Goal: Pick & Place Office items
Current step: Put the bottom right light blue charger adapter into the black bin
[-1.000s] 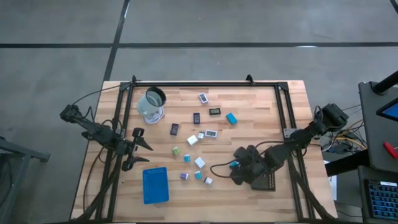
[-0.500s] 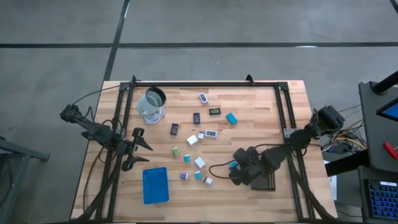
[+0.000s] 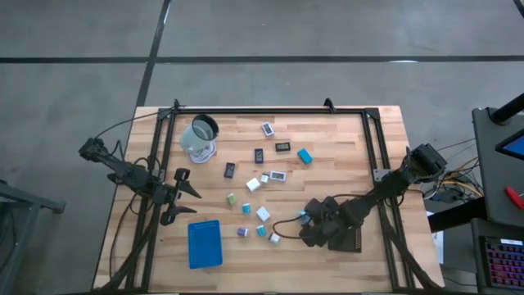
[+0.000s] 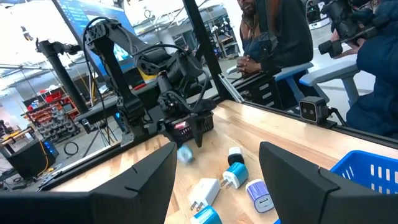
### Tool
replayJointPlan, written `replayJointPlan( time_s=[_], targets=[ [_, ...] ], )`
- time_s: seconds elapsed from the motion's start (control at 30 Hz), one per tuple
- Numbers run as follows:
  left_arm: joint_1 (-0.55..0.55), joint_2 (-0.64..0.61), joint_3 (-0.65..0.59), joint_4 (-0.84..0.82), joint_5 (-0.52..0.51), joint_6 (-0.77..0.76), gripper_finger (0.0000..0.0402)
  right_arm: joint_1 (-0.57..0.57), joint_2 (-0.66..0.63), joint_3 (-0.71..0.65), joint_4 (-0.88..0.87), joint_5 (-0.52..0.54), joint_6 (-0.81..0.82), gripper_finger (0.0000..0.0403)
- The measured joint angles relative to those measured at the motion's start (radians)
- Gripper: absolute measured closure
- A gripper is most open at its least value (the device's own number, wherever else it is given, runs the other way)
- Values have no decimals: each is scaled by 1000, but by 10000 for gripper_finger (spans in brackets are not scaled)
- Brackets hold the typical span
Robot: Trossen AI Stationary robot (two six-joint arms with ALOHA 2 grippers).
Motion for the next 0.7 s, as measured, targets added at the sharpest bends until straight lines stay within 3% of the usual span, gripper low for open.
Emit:
replayJointPlan(
  time_s=[0.4, 0.7],
  targets=[
    [0, 0, 0, 0, 0, 0, 168, 0, -2, 0, -2, 17, -24, 139],
    [0, 0, 0, 0, 0, 0, 168, 0, -8, 0, -2, 64, -417, 123]
  ],
)
